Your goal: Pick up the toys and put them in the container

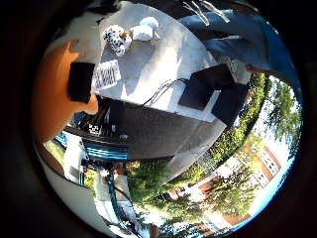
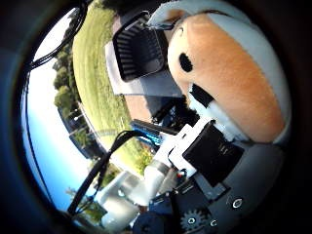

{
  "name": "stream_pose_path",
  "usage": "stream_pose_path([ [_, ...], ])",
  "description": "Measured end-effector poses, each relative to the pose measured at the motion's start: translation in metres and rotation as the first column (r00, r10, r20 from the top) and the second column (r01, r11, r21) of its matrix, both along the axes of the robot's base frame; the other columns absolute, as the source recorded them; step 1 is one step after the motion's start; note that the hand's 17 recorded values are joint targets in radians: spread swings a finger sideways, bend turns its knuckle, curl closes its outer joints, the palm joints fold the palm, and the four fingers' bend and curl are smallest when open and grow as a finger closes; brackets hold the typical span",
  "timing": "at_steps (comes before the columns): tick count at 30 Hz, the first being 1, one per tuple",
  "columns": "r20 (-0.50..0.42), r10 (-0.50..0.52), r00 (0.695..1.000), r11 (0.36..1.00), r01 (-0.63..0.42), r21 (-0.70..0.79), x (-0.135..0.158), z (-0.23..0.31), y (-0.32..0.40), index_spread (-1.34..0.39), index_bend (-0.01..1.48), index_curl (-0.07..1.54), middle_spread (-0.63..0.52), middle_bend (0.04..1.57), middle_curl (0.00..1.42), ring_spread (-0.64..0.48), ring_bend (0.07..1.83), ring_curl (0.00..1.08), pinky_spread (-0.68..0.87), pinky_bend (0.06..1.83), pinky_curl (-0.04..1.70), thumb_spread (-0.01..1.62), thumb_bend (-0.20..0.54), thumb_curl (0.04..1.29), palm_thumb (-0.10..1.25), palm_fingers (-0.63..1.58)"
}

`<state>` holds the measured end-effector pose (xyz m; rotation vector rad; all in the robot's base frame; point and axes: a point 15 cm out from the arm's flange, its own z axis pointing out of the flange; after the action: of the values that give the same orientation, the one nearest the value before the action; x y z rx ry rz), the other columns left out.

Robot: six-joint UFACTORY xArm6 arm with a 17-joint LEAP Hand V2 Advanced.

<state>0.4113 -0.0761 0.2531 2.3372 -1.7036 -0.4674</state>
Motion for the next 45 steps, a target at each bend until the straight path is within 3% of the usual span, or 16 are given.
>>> stream_pose_path([
  [4,0.024,0.024,0.999,0.992,-0.027,0.12,0.011,0.003,0.083,-1.05,0.85,-0.02,-0.29,1.09,1.19,-0.1,1.45,0.83,0.2,1.33,1.0,1.18,-0.009,0.72,0.96,0.83],
  [9,0.099,0.055,0.994,0.991,-0.066,0.114,0.032,-0.001,0.144,-1.09,0.89,-0.02,-0.29,1.1,1.21,-0.1,1.47,0.83,0.19,1.33,1.03,1.17,-0.01,0.74,0.97,0.81],
  [12,0.165,0.049,0.985,0.992,-0.067,0.107,0.061,-0.011,0.171,-1.1,0.91,-0.02,-0.29,1.11,1.21,-0.1,1.49,0.83,0.19,1.33,1.05,1.16,-0.012,0.76,0.97,0.8],
  [20,0.211,0.051,0.976,0.993,-0.072,0.096,0.119,-0.083,0.229,-1.13,0.91,-0.03,-0.29,1.1,1.22,-0.09,1.52,0.82,0.18,1.33,1.09,1.2,-0.023,0.73,0.88,0.71],
  [24,0.195,0.054,0.979,0.993,-0.073,0.092,0.135,-0.118,0.24,-0.97,0.95,0.0,-0.26,1.0,1.14,-0.01,1.37,0.74,0.22,1.26,1.04,1.24,-0.022,0.67,0.86,0.71],
  [25,0.179,0.055,0.982,0.993,-0.072,0.089,0.134,-0.127,0.24,-0.83,1.01,0.04,-0.24,0.86,1.08,0.02,1.25,0.71,0.24,1.2,1.02,1.24,-0.028,0.65,0.84,0.55],
  [27,0.132,0.061,0.989,0.994,-0.072,0.084,0.127,-0.14,0.24,-0.62,0.95,0.07,-0.17,0.56,0.95,0.09,1.11,0.68,0.29,1.12,1.0,1.24,-0.028,0.62,0.83,0.03],
  [30,0.009,0.087,0.996,0.993,-0.088,0.074,0.104,-0.155,0.238,-0.5,0.85,0.08,-0.08,0.35,0.78,0.15,0.83,0.53,0.34,0.95,0.88,1.23,-0.035,0.57,0.79,-0.19],
  [32,-0.041,0.11,0.993,0.991,-0.107,0.078,0.095,-0.166,0.236,-0.47,0.76,0.08,-0.04,0.25,0.69,0.19,0.7,0.44,0.38,0.85,0.8,1.23,-0.028,0.55,0.79,-0.16],
  [35,-0.042,0.124,0.991,0.989,-0.12,0.085,0.095,-0.167,0.235,-0.45,0.63,0.09,-0.01,0.16,0.59,0.22,0.57,0.38,0.43,0.77,0.73,1.21,-0.019,0.52,0.81,-0.11],
  [45,-0.033,0.116,0.993,0.984,-0.111,0.14,0.103,-0.128,0.167,-0.46,0.32,0.13,0.05,0.13,0.4,0.27,0.45,0.32,0.49,0.68,0.6,1.13,-0.025,0.5,0.84,-0.07],
])
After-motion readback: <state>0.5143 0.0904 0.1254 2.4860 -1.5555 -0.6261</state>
